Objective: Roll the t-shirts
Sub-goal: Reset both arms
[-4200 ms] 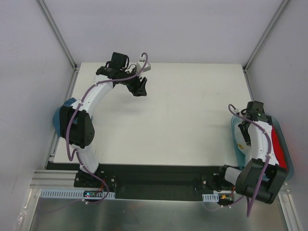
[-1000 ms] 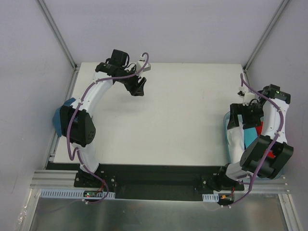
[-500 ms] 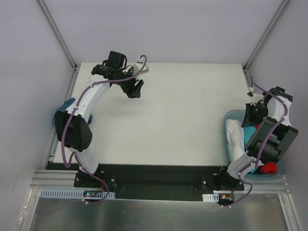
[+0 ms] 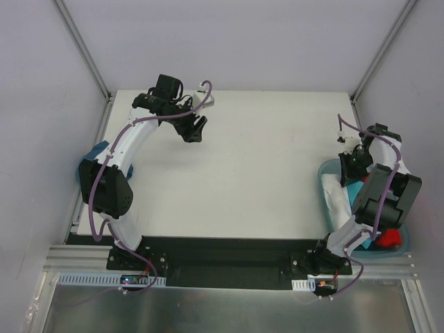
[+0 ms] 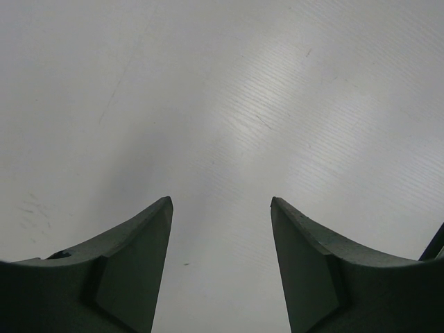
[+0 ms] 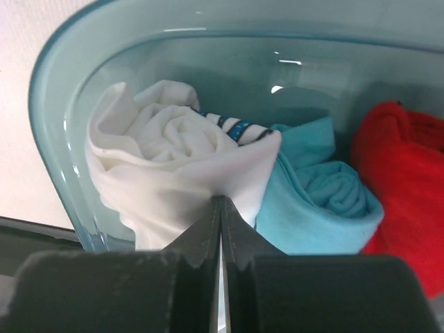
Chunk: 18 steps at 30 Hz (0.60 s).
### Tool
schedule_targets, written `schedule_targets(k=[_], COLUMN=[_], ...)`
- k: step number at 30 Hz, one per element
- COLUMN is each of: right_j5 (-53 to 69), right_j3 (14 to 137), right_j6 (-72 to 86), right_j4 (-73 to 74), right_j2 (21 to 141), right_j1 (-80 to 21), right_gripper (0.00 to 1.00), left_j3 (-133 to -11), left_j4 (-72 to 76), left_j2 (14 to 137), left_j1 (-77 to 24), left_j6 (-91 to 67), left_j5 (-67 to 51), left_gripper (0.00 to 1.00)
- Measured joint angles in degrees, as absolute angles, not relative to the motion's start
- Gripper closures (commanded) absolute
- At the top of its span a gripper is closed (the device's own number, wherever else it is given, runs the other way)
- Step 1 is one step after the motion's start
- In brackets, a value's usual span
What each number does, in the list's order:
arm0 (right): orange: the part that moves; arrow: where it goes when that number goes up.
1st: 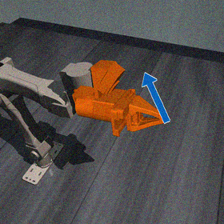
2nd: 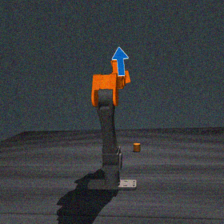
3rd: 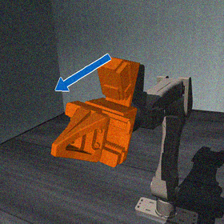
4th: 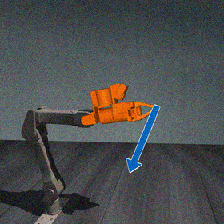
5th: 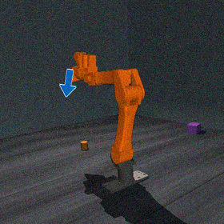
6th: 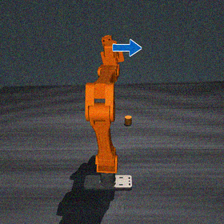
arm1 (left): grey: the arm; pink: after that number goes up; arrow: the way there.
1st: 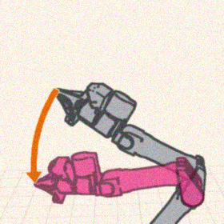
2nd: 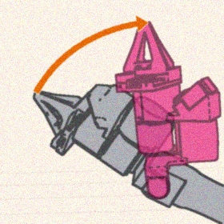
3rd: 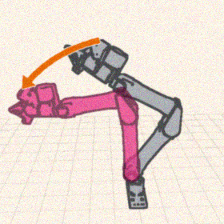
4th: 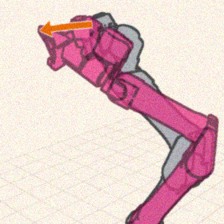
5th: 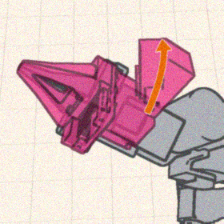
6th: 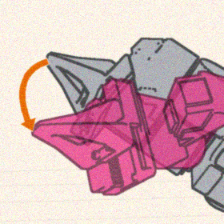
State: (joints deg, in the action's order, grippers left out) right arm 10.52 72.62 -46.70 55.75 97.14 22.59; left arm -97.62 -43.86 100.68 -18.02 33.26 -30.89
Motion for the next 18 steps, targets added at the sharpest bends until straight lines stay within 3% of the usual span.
schedule_targets(k=[2, 5, 6, 7, 8, 9, 13, 18], right_j5=[9.32, 7.40, 6.81, 6.50, 6.39, 6.61, 9.43, 8.10], right_j3=[72.90, 76.36, 78.72, 81.28, 83.72, 86.46, 93.01, 87.59], right_j6=[-46.28, -45.28, -44.91, -44.62, -44.18, -44.05, -43.35, -35.79], right_j4=[56.10, 57.71, 58.59, 58.94, 59.35, 59.66, 59.68, 52.60], right_j2=[96.38, 95.39, 95.15, 94.70, 94.11, 93.17, 84.93, 70.15], right_j1=[22.15, 23.35, 24.10, 24.77, 25.30, 25.71, 21.54, -2.66], right_gripper=[0.99, 0.56, 0.22, 0.04, 0.04, 0.04, 0.04, 0.04], left_j3=[-97.65, -97.80, -97.89, -97.97, -98.13, -98.26, -98.41, -97.03], left_j4=[-43.86, -43.92, -43.94, -43.97, -43.97, -43.97, -44.03, -43.46], left_j2=[100.68, 100.68, 100.68, 100.68, 100.68, 100.68, 100.14, 96.55], left_j1=[-18.02, -18.02, -18.02, -18.02, -18.02, -18.02, -18.02, -18.02], left_j6=[33.26, 33.23, 33.23, 33.23, 33.19, 33.06, 32.08, 31.11], left_j5=[-30.89, -30.74, -30.48, -30.22, -29.67, -29.28, -27.99, -26.24], left_gripper=[0.41, 0.40, 0.38, 0.37, 0.36, 0.01, 0.01, 0.01])
